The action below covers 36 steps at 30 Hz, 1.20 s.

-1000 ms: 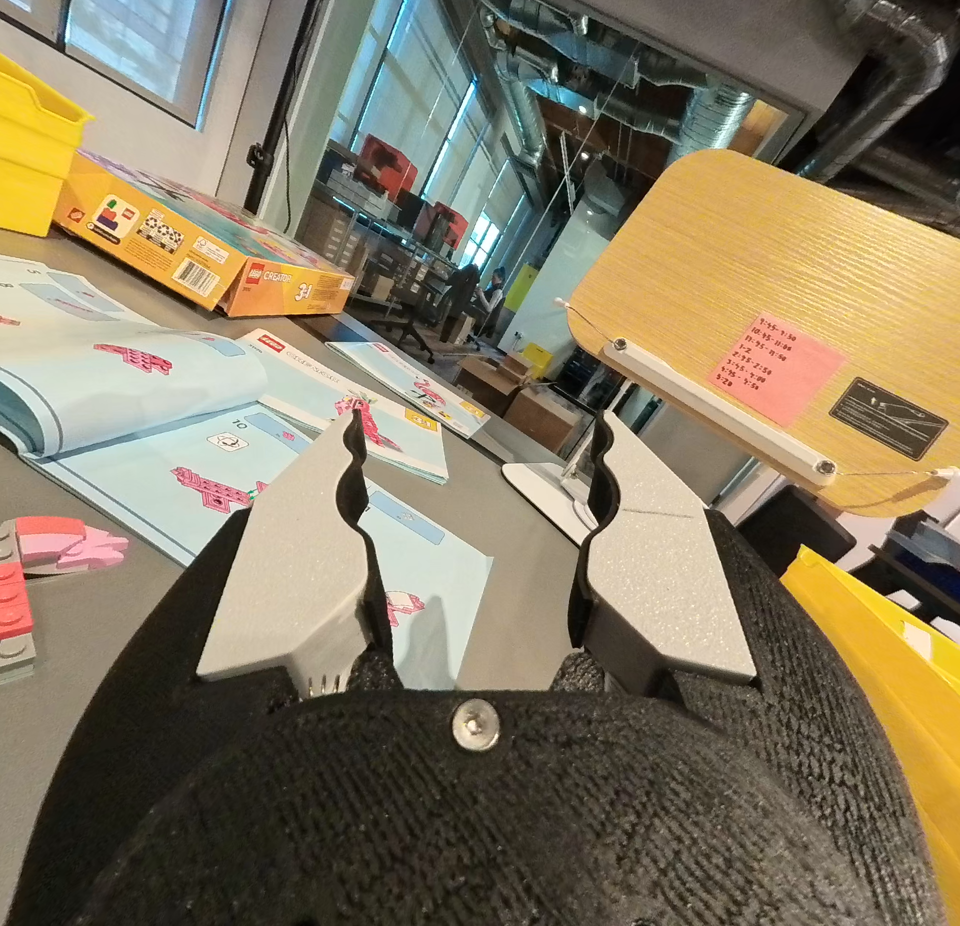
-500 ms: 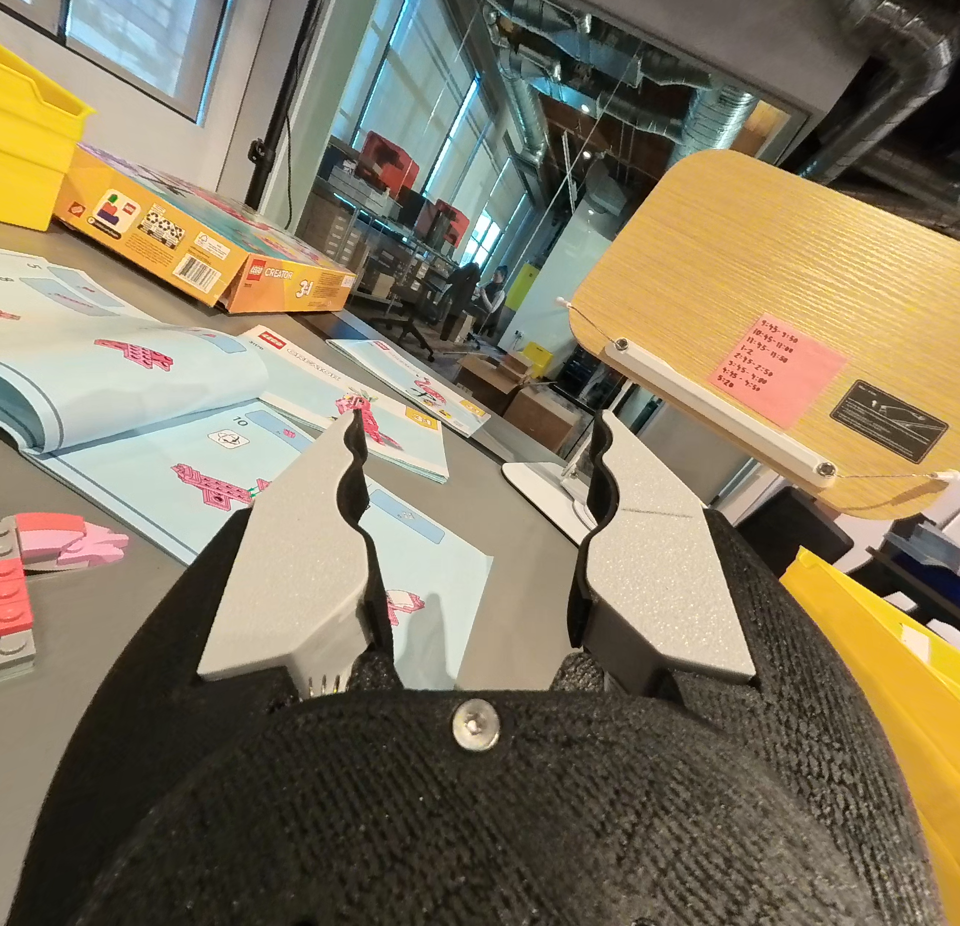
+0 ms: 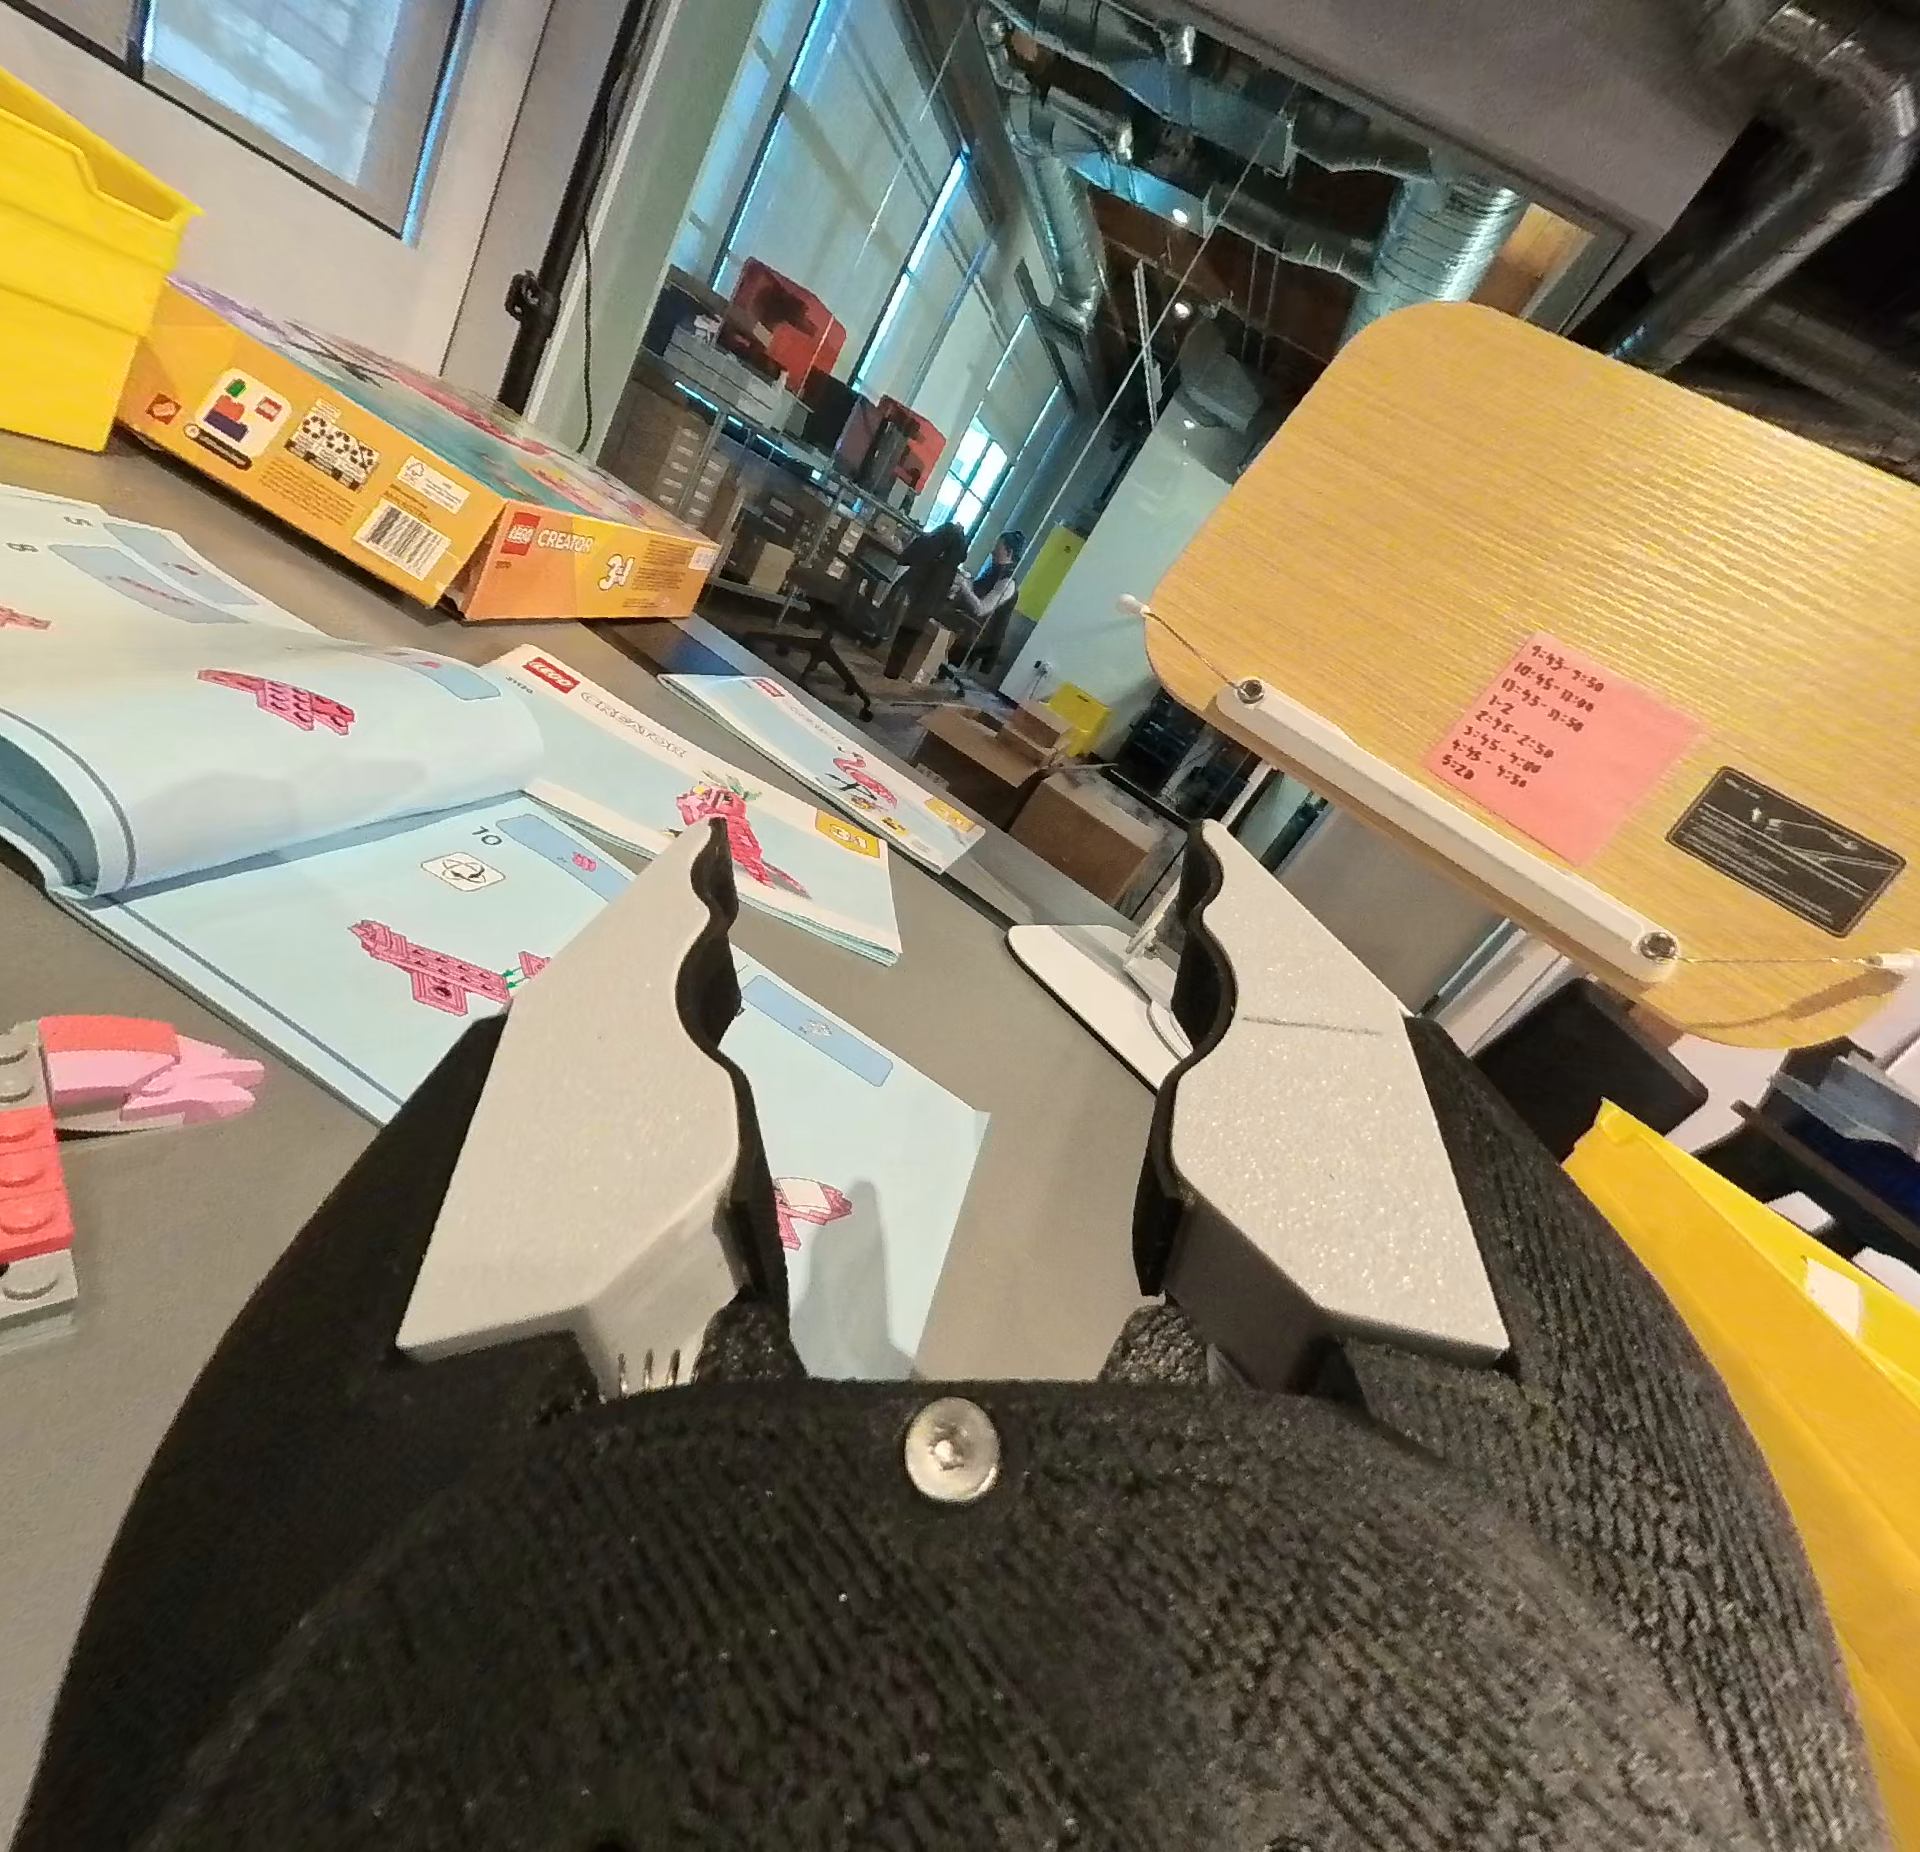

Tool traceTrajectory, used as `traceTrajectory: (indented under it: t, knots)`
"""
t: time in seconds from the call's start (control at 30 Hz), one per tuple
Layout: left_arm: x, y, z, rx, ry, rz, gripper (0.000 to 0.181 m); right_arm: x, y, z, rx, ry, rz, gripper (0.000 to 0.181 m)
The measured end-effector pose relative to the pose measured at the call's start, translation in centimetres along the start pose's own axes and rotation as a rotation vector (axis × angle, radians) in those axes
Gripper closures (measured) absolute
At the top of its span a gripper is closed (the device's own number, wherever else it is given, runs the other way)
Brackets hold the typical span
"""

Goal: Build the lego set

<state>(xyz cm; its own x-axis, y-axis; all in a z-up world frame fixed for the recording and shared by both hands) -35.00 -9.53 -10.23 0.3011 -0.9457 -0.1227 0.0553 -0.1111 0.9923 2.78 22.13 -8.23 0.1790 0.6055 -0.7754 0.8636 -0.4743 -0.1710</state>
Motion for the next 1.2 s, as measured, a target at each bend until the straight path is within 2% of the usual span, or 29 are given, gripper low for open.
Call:
traceTrajectory:
  t: [0.27, 0.37, 0.7, 0.8, 1.03, 1.2]
  knots:
    - [0.6, 0.2, 0.9, -0.018, -0.018, -0.003, 0.133, 0.0, -0.1, 0.2, -0.004, 0.005, 0.000, 0.096]
    - [0.1, 0.8, 0.6, -0.023, -0.044, -0.045, 0.138, -0.1, 0.0, 0.1, 0.003, -0.007, -0.008, 0.096]
    - [0.2, 1.0, 0.3, -0.034, -0.074, -0.050, 0.141, 0.0, -0.1, 0.2, -0.003, -0.003, -0.005, 0.096]
    - [-1.0, 2.0, 0.2, -0.075, -0.105, -0.141, 0.145, 0.0, -0.1, 0.2, -0.003, -0.001, -0.004, 0.097]
    - [-4.3, 5.9, -0.7, -0.283, -0.202, -0.417, 0.139, -0.1, 0.0, -0.3, 0.010, -0.027, -0.015, 0.099]
    - [-6.1, 8.1, -3.7, -0.407, -0.249, -0.574, 0.137, -3.3, 0.3, -1.0, 0.047, 0.038, -0.093, 0.102]
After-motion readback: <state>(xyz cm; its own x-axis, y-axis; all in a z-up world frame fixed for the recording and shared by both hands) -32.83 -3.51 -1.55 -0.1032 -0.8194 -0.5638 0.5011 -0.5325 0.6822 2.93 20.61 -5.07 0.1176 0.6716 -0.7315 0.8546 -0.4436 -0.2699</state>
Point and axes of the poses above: each gripper's, where its closed fingertips meet, y back along the fingers, x out of its underside, z = x × y across the jaws, the point moved 2 cm from there along y, back along the fingers, and after that the axes turned 7 degrees about y, right-handed, at the moved point
